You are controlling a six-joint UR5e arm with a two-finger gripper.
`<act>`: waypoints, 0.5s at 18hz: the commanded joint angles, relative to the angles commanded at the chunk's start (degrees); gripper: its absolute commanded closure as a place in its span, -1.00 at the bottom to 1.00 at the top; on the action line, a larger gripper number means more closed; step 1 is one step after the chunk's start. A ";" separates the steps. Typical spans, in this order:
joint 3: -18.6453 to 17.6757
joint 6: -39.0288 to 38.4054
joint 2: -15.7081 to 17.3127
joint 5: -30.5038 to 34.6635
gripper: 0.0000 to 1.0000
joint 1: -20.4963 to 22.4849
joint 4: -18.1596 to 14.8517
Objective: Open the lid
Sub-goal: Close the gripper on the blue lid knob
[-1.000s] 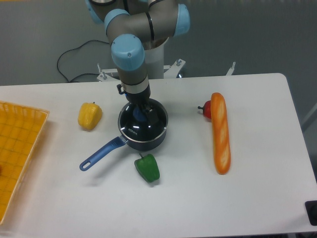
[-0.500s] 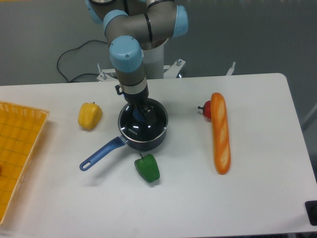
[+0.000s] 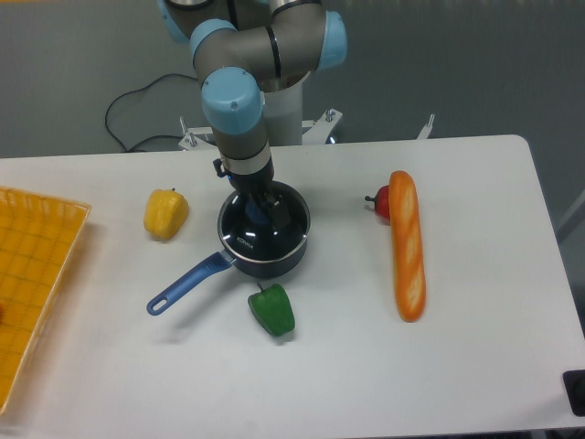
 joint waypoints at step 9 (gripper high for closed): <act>0.26 0.18 -0.26 0.97 -1.00 0.00 0.00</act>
